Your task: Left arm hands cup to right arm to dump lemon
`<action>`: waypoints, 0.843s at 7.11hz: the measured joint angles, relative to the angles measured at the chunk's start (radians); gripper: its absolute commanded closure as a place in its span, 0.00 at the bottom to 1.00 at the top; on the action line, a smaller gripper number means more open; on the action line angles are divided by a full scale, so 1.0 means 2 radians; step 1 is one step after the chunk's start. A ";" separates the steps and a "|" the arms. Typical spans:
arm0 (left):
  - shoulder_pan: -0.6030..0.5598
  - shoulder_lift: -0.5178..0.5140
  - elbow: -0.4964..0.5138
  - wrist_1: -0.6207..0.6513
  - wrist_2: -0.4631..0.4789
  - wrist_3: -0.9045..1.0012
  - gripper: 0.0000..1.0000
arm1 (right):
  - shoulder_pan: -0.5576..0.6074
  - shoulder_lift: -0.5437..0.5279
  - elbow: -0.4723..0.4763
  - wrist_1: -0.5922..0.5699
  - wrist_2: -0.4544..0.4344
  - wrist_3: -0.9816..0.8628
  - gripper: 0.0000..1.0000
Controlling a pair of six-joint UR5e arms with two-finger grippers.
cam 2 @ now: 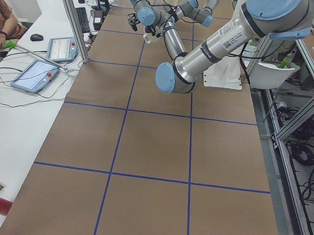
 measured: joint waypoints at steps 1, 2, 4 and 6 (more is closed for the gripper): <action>0.002 0.000 -0.004 0.000 0.000 -0.001 1.00 | 0.000 0.000 0.000 0.000 0.000 0.000 0.01; 0.002 0.000 -0.009 0.000 -0.003 -0.002 1.00 | 0.000 0.000 0.000 0.000 0.000 0.001 0.01; 0.003 0.001 -0.015 0.000 -0.011 -0.002 1.00 | 0.000 0.000 -0.001 0.000 0.000 0.001 0.01; 0.004 0.001 -0.015 0.000 -0.012 -0.003 1.00 | 0.000 0.000 -0.002 0.000 0.000 0.001 0.01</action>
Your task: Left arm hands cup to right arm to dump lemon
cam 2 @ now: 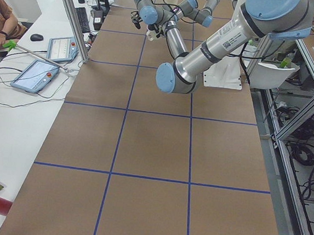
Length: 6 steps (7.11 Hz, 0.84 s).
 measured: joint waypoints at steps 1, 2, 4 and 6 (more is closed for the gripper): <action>0.001 0.000 0.001 0.000 0.000 0.000 1.00 | 0.000 0.000 0.000 0.000 0.000 0.000 0.01; 0.001 0.000 0.002 0.000 -0.001 0.000 1.00 | 0.000 0.000 0.000 0.000 0.000 0.000 0.01; 0.001 0.000 0.003 0.000 -0.001 0.000 1.00 | 0.000 0.001 0.000 0.000 0.001 0.000 0.07; 0.001 0.000 0.003 0.000 -0.001 0.000 1.00 | -0.001 0.002 0.001 0.000 0.001 -0.001 0.31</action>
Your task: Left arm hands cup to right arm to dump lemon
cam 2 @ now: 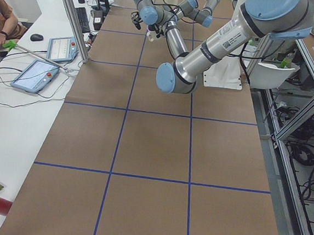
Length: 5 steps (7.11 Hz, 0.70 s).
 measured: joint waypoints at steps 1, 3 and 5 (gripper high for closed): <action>0.000 0.000 0.000 0.000 0.000 0.000 0.60 | -0.001 0.001 0.000 0.000 0.000 0.000 0.48; 0.000 0.001 -0.002 -0.002 0.001 0.001 0.00 | 0.001 0.002 0.000 0.000 0.001 0.000 0.60; -0.002 0.001 -0.009 -0.005 0.003 0.003 0.00 | 0.001 0.002 0.000 -0.001 0.002 0.001 0.64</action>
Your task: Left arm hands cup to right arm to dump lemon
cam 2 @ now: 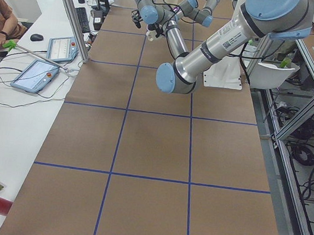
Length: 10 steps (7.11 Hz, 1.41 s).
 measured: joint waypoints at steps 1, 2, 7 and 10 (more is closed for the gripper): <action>-0.001 0.000 -0.002 0.000 0.000 0.000 0.00 | 0.001 0.000 0.000 0.000 0.000 0.000 0.66; -0.004 0.000 -0.002 0.000 0.000 0.001 0.00 | 0.005 -0.001 0.000 -0.001 0.000 -0.001 0.67; -0.056 0.029 -0.014 -0.001 0.003 0.009 0.00 | 0.124 -0.058 -0.012 -0.018 0.016 -0.007 0.74; -0.063 0.035 -0.014 -0.001 0.005 0.012 0.00 | 0.209 -0.152 -0.013 0.023 0.022 -0.004 0.88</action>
